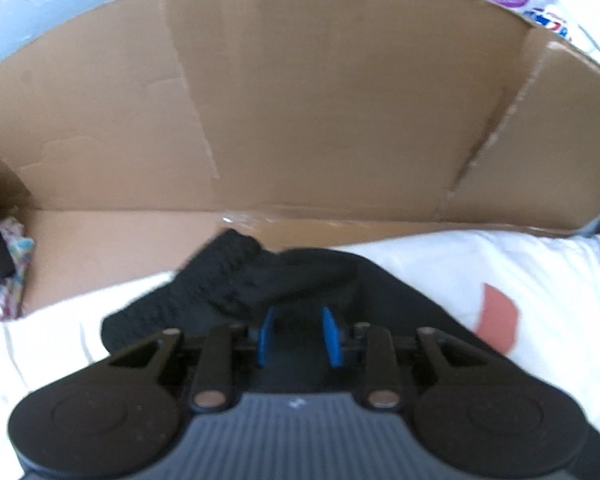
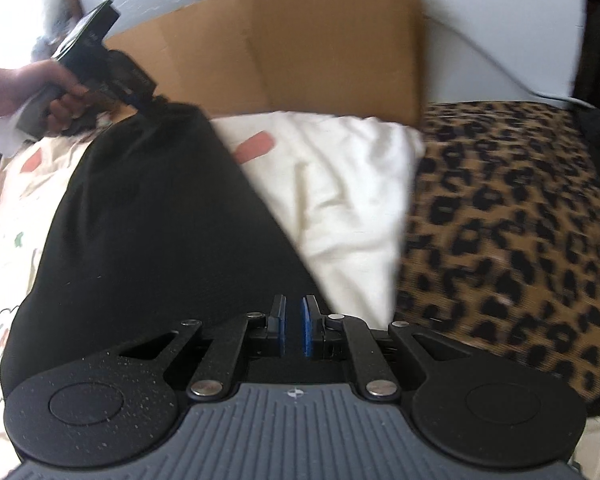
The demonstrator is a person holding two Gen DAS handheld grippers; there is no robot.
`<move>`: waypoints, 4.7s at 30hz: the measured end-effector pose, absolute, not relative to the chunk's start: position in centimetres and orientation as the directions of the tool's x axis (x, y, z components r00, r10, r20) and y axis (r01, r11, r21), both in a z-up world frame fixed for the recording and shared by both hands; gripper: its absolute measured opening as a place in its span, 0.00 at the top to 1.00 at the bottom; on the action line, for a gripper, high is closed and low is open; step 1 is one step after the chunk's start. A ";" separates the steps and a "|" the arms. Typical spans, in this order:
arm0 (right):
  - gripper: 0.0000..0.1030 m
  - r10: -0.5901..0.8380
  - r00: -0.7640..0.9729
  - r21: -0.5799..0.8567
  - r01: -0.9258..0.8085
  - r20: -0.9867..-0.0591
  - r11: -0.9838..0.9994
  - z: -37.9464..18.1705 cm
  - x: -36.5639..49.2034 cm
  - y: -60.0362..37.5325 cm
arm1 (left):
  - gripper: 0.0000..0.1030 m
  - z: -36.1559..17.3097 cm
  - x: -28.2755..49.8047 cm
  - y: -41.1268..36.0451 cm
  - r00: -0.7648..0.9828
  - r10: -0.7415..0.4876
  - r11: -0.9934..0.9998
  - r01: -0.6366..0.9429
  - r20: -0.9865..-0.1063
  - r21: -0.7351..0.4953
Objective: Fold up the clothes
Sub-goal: 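Pull the waistband corner with the left gripper while the right gripper pins the shorts, then open both grippers and release the folded shorts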
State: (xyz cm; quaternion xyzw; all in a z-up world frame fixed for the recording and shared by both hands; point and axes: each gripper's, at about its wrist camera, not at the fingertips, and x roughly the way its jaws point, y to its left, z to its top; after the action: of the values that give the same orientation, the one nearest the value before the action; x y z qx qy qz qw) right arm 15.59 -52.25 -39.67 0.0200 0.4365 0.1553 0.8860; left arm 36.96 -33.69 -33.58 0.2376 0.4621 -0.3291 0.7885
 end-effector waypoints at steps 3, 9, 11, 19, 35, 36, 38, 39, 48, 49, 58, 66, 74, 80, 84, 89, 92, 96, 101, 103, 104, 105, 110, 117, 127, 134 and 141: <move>0.94 0.308 0.549 0.187 -0.267 -0.777 0.945 -40.4 16.6 -50.8 | 0.73 -34.2 37.4 -33.7 0.376 -0.297 0.674 0.733 -0.878 0.086; 0.94 0.278 0.498 0.161 -0.266 -0.821 0.950 -42.7 17.6 -49.1 | 0.72 -35.8 38.7 -34.5 0.395 -0.282 0.713 0.696 -0.874 0.084; 0.94 0.248 0.506 0.140 -0.241 -0.826 0.960 -42.9 17.7 -49.3 | 0.71 -36.4 39.3 -34.8 0.401 -0.273 0.728 0.680 -0.874 0.084; 0.92 0.190 0.522 0.114 -0.175 -0.831 0.978 -43.4 17.8 -51.0 | 0.73 -37.3 40.5 -35.2 0.385 -0.236 0.720 0.686 -0.892 0.105; 0.92 0.246 0.558 0.175 -0.178 -0.793 0.968 -42.3 17.2 -50.7 | 0.78 -31.7 42.3 -28.7 0.359 -0.275 0.675 0.733 -0.892 0.087; 0.92 0.247 0.556 0.175 -0.179 -0.793 0.968 -42.3 17.2 -50.6 | 0.78 -32.0 42.2 -28.5 0.338 -0.279 0.672 0.737 -0.899 0.068; 0.91 0.247 0.552 0.175 -0.181 -0.797 0.968 -42.4 17.2 -50.4 | 0.78 -33.2 42.1 -28.4 0.304 -0.273 0.666 0.745 -0.913 0.048; 0.91 0.247 0.549 0.174 -0.183 -0.799 0.968 -42.5 17.3 -50.3 | 0.78 -34.0 42.2 -28.5 0.290 -0.266 0.662 0.748 -0.919 0.044; 0.91 0.223 0.515 0.138 -0.197 -0.828 0.971 -43.2 17.2 -50.3 | 0.81 -38.8 43.1 -28.9 0.335 -0.227 0.675 0.731 -0.915 0.100; 0.91 0.216 0.516 0.135 -0.189 -0.829 0.973 -43.2 17.3 -50.4 | 0.81 -38.8 42.9 -29.2 0.353 -0.220 0.663 0.738 -0.909 0.126; 0.91 0.209 0.527 0.156 -0.143 -0.824 0.977 -42.7 17.8 -50.4 | 0.81 -35.5 40.0 -29.1 0.400 -0.265 0.597 0.782 -0.877 0.177; 0.91 0.279 0.533 0.208 -0.191 -0.799 0.959 -42.4 17.6 -47.5 | 0.81 -34.3 36.4 -26.8 0.327 -0.293 0.524 0.841 -0.898 0.135; 0.88 0.339 0.498 0.227 -0.273 -0.798 0.935 -42.1 16.7 -44.7 | 0.82 -38.4 36.4 -26.2 0.329 -0.219 0.539 0.826 -0.919 0.167; 0.87 0.375 0.472 0.229 -0.338 -0.798 0.913 -41.8 15.8 -42.8 | 0.85 -39.3 36.5 -26.3 0.367 -0.230 0.606 0.779 -0.902 0.162; 0.71 0.402 0.463 0.250 -0.354 -0.790 0.901 -41.9 15.5 -41.1 | 0.73 -37.8 35.3 -25.0 0.371 -0.270 0.625 0.770 -0.889 0.131; 0.65 0.421 0.465 0.258 -0.375 -0.779 0.890 -42.0 15.0 -39.0 | 0.71 -35.7 33.1 -22.3 0.349 -0.310 0.598 0.795 -0.884 0.104; 0.65 0.425 0.465 0.247 -0.396 -0.777 0.885 -42.0 14.9 -37.6 | 0.71 -35.2 31.8 -20.9 0.334 -0.329 0.576 0.812 -0.883 0.092; 0.65 0.412 0.479 0.196 -0.437 -0.775 0.878 -41.9 14.6 -35.8 | 0.71 -36.0 31.2 -19.7 0.314 -0.349 0.569 0.819 -0.883 0.066; 0.65 0.380 0.487 0.168 -0.423 -0.787 0.890 -42.3 15.3 -34.0 | 0.71 -38.4 31.4 -18.8 0.318 -0.331 0.628 0.777 -0.888 0.044; 0.64 0.373 0.483 0.153 -0.435 -0.792 0.887 -42.6 15.4 -33.3 | 0.68 -38.9 31.4 -18.5 0.327 -0.330 0.645 0.763 -0.886 0.042; 0.64 0.371 0.480 0.145 -0.443 -0.795 0.885 -42.8 15.4 -33.0 | 0.68 -39.1 31.4 -18.3 0.331 -0.329 0.653 0.757 -0.884 0.041; 0.64 0.368 0.477 0.137 -0.451 -0.798 0.882 -42.9 15.4 -32.7 | 0.69 -39.0 31.3 -18.2 0.334 -0.328 0.656 0.754 -0.884 0.041; 0.64 0.367 0.467 0.135 -0.458 -0.805 0.878 -43.3 15.5 -32.3 | 0.70 -38.5 30.7 -16.2 0.312 -0.347 0.705 0.708 -0.885 -0.027; 0.64 0.354 0.442 0.119 -0.477 -0.824 0.871 -43.7 14.2 -33.1 | 0.70 -37.3 28.2 -12.3 0.310 -0.366 0.718 0.694 -0.877 -0.055; 0.63 0.309 0.406 0.087 -0.479 -0.860 0.874 -43.6 12.7 -34.5 | 0.70 -36.4 24.4 -5.1 0.289 -0.383 0.741 0.663 -0.877 -0.105; 0.63 0.270 0.383 0.064 -0.472 -0.883 0.879 -43.1 11.6 -36.1 | 0.71 -38.4 22.9 -3.9 0.210 -0.400 0.736 0.654 -0.892 -0.176; 0.63 0.276 0.397 0.058 -0.481 -0.875 0.875 -41.3 9.9 -36.3 | 0.71 -39.1 17.3 -3.8 0.113 -0.419 0.671 0.707 -0.901 -0.223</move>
State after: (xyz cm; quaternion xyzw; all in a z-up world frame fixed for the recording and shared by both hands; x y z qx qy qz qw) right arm 9.94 -36.29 -41.29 -0.1025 0.4995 0.2283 0.8294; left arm 17.27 -3.78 -39.13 0.1323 0.5445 -0.3833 0.7342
